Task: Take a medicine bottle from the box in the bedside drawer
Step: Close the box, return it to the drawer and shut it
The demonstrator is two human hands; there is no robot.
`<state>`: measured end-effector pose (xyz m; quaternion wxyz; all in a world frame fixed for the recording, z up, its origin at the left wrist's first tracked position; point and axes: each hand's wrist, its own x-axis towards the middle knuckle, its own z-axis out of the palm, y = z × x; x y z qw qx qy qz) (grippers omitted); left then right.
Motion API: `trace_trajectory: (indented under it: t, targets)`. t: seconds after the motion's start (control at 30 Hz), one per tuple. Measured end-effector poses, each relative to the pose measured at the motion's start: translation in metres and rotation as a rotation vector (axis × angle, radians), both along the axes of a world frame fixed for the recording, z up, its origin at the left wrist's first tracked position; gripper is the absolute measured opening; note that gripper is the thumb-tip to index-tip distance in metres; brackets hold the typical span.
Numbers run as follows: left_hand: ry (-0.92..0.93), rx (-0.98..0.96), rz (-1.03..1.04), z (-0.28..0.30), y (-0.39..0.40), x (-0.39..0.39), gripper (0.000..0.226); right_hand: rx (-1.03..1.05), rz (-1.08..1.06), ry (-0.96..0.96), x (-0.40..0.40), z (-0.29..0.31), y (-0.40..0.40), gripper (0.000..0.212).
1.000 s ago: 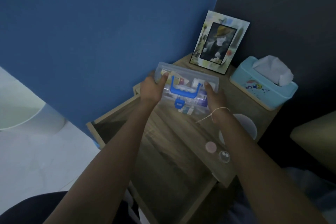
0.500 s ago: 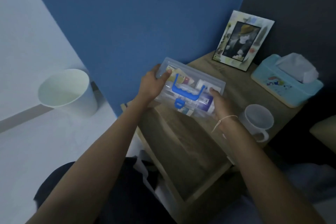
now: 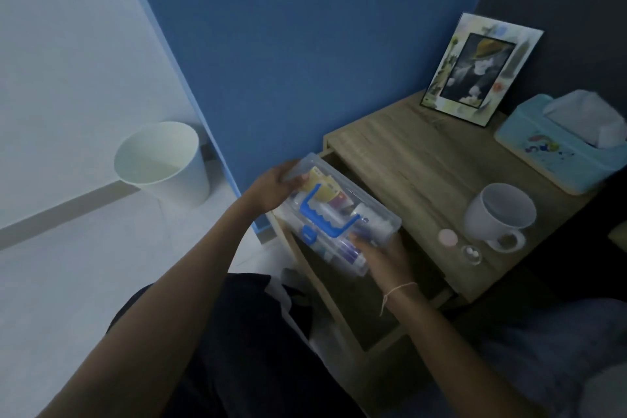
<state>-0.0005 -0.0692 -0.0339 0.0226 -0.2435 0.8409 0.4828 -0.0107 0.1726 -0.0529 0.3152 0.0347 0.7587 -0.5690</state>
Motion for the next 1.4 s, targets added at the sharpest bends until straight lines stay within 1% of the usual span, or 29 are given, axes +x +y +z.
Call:
trace_trajectory:
  t: [0.07, 0.1, 0.17, 0.23, 0.27, 0.33, 0.37, 0.4, 0.47, 0.53, 0.6, 0.7, 0.77, 0.83, 0.87, 0.9, 0.93, 0.97, 1.03, 1.1, 1.23, 1.4]
  targets:
    - [-0.015, -0.013, -0.035, -0.003, 0.001, -0.01, 0.058, -0.054, -0.052, -0.034, 0.009, -0.01, 0.0, 0.06]
    - [-0.025, -0.027, -0.065, -0.005, 0.003, -0.016, 0.057, -0.062, -0.075, -0.021, 0.012, -0.015, 0.0, 0.059]
    - [-0.053, -0.097, -0.127, -0.011, 0.006, -0.026, 0.053, 0.001, -0.12, 0.041, 0.016, -0.029, 0.001, 0.061]
    - [-0.09, -0.175, -0.178, -0.023, 0.01, -0.031, 0.052, 0.092, -0.17, 0.041, 0.013, -0.046, 0.0, 0.065]
    - [-0.106, -0.189, -0.197, -0.032, 0.012, -0.033, 0.051, 0.133, -0.189, 0.004, 0.009, -0.055, -0.002, 0.062]
    - [-0.139, -0.178, -0.225, -0.05, 0.015, -0.035, 0.043, 0.17, -0.203, -0.093, 0.002, -0.07, -0.003, 0.046]
    - [-0.17, -0.17, -0.235, -0.06, 0.016, -0.036, 0.038, 0.156, -0.197, -0.129, 0.0, -0.079, -0.003, 0.04]
    - [-0.211, -0.175, -0.25, -0.069, 0.016, -0.037, 0.034, 0.135, -0.181, -0.149, 0.0, -0.087, -0.003, 0.039]
    - [-0.309, -0.231, -0.301, -0.083, 0.015, -0.037, 0.034, 0.129, -0.15, -0.155, 0.004, -0.101, -0.001, 0.047]
    - [-0.333, -0.311, -0.369, -0.092, 0.015, -0.038, 0.035, 0.167, -0.154, -0.135, 0.01, -0.111, -0.001, 0.056]
    - [-0.304, -0.35, -0.389, -0.096, 0.015, -0.041, 0.039, 0.23, -0.136, -0.092, 0.014, -0.116, -0.003, 0.062]
    - [-0.269, -0.372, -0.378, -0.096, 0.016, -0.045, 0.049, 0.254, -0.116, -0.041, 0.011, -0.116, -0.004, 0.068]
    - [-0.261, -0.511, -0.407, -0.097, 0.023, -0.043, 0.057, 0.343, -0.091, 0.056, 0.01, -0.11, -0.003, 0.078]
    - [-0.224, -0.661, -0.438, -0.1, 0.036, -0.035, 0.062, 0.543, 0.008, 0.261, 0.011, -0.104, -0.003, 0.087]
    - [-0.194, -0.704, -0.447, -0.102, 0.042, -0.03, 0.063, 0.667, 0.101, 0.424, 0.012, -0.101, -0.002, 0.087]
    - [-0.171, -0.736, -0.456, -0.105, 0.048, -0.025, 0.063, 0.756, 0.207, 0.594, 0.011, -0.1, -0.001, 0.083]
    - [-0.163, -0.761, -0.465, -0.107, 0.052, -0.021, 0.064, 0.799, 0.321, 0.719, 0.008, -0.101, 0.001, 0.077]
    - [-0.168, -0.774, -0.471, -0.108, 0.054, -0.019, 0.065, 0.82, 0.439, 0.786, 0.002, -0.102, 0.002, 0.073]
    - [-0.193, -0.76, -0.471, -0.11, 0.057, -0.018, 0.067, 0.838, 0.622, 0.809, -0.01, -0.105, 0.005, 0.069]
    - [-0.209, -0.728, -0.461, -0.113, 0.06, -0.015, 0.069, 0.84, 0.682, 0.793, -0.017, -0.107, 0.006, 0.068]
    - [-0.186, -0.717, -0.454, -0.118, 0.061, -0.011, 0.069, 0.824, 0.64, 0.789, -0.012, -0.107, 0.003, 0.066]
    - [-0.162, -0.694, -0.465, -0.112, 0.054, -0.011, 0.069, 0.819, 0.646, 0.743, -0.01, -0.097, -0.002, 0.066]
